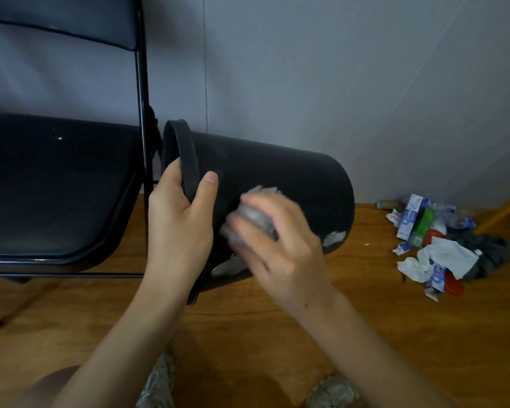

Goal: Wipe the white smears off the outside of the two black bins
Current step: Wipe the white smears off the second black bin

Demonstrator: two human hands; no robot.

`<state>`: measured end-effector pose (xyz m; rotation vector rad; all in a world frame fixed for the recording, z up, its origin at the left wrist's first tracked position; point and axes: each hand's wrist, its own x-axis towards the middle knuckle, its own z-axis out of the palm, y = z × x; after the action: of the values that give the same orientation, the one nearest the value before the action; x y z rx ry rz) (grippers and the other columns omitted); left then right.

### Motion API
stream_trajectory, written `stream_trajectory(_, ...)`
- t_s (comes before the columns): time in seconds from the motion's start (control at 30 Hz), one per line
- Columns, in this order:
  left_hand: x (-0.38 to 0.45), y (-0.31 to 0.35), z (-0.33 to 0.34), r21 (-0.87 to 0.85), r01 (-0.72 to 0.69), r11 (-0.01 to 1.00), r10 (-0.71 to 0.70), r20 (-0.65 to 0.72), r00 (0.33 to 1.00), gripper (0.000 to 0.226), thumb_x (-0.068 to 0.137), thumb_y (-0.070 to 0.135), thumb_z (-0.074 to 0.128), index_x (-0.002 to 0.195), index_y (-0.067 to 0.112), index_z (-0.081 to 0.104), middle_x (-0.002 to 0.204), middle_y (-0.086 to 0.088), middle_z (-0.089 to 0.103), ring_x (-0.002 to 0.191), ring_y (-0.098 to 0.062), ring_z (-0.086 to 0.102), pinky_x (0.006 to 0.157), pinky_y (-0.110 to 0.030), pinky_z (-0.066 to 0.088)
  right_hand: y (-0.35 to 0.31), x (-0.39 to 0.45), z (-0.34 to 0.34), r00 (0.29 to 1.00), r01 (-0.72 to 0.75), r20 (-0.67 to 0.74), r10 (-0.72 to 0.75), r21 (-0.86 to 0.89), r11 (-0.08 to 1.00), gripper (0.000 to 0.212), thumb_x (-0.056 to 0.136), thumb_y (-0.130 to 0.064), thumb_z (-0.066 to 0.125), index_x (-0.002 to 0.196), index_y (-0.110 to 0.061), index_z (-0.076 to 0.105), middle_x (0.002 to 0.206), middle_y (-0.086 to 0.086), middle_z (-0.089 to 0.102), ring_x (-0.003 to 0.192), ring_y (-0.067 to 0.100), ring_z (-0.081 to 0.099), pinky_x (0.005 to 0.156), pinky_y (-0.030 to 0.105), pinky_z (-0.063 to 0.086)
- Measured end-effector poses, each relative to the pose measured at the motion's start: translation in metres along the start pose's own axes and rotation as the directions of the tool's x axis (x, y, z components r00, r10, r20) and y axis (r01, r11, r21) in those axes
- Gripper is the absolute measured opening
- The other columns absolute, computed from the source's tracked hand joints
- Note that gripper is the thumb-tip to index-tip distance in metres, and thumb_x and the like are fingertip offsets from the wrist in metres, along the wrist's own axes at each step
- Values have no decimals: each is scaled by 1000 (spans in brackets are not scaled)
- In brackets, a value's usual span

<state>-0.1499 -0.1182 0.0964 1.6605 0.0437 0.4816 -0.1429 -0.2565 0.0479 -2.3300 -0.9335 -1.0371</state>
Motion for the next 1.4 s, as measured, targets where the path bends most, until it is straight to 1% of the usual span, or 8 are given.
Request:
stream_trajectory(0.1, -1, -2, 0, 2, 10, 1000, -10, 10, 1000, 11, 98, 18, 49, 96, 23, 58, 86, -2, 63, 79, -15, 62, 70, -33, 54, 2, -4, -3, 995, 96, 43, -94, -29, 995, 21, 95, -18, 65, 109, -3, 71, 118, 20, 63, 117, 28, 54, 96, 30, 51)
stream_trajectory(0.27, -2, -1, 3, -33, 11, 999, -11, 9, 1000, 14, 98, 16, 49, 108, 19, 59, 93, 4, 65, 89, -7, 64, 75, -22, 53, 0, 8, 0, 991, -120, -69, 118, -23, 992, 25, 93, -21, 63, 108, -4, 72, 117, 19, 64, 114, 28, 58, 89, 29, 53)
stream_trajectory(0.43, -8, -3, 3, -23, 18, 1000, -17, 16, 1000, 12, 98, 17, 49, 103, 20, 60, 89, -1, 65, 83, -12, 64, 72, -31, 56, -4, -5, -1, 999, 33, -13, -33, -40, 999, 21, 94, -20, 65, 105, -4, 73, 114, 17, 66, 112, 26, 56, 90, 27, 53)
stream_trajectory(0.6, -8, -3, 4, -26, -1, 1000, 0, -7, 1000, 14, 98, 17, 50, 108, 17, 59, 88, 4, 64, 83, -8, 63, 71, -22, 54, -3, 9, -2, 989, -135, -59, 133, -30, 990, 24, 92, -21, 64, 107, -4, 73, 116, 18, 65, 112, 27, 59, 88, 26, 52)
stream_trajectory(0.77, -10, -5, 3, -14, 19, 1000, -19, 16, 1000, 12, 97, 19, 49, 101, 27, 58, 90, 6, 64, 82, -8, 64, 70, -24, 55, -7, -6, -4, 999, 35, 34, -34, -34, 999, 21, 96, -20, 62, 103, -4, 73, 113, 18, 66, 113, 25, 55, 92, 26, 50)
stream_trajectory(1.0, -15, -1, 9, -38, 21, 999, -20, 23, 1000, 19, 97, 17, 50, 115, 19, 58, 94, 9, 66, 92, -1, 64, 74, -15, 53, 15, 30, -3, 953, -301, -35, 301, 13, 954, 34, 90, -31, 59, 110, -6, 72, 116, 13, 65, 108, 23, 60, 87, 19, 47)
stream_trajectory(1.23, -12, 0, 5, -1, -22, 1000, 22, 51, 998, 16, 97, 16, 48, 110, 15, 59, 87, 7, 65, 85, -4, 64, 66, -13, 49, 1, 3, -7, 999, 37, 22, -37, -10, 999, 23, 96, -22, 61, 105, -4, 73, 115, 17, 66, 112, 25, 56, 91, 25, 50)
stream_trajectory(1.4, -23, 1, 8, -10, -33, 999, 34, 106, 994, 30, 96, 15, 50, 125, 11, 55, 99, 9, 68, 95, -2, 65, 74, -14, 52, 25, 55, -11, 945, -325, 82, 318, 94, 941, 30, 91, -30, 59, 109, -9, 71, 114, 7, 63, 103, 19, 59, 86, 26, 48)
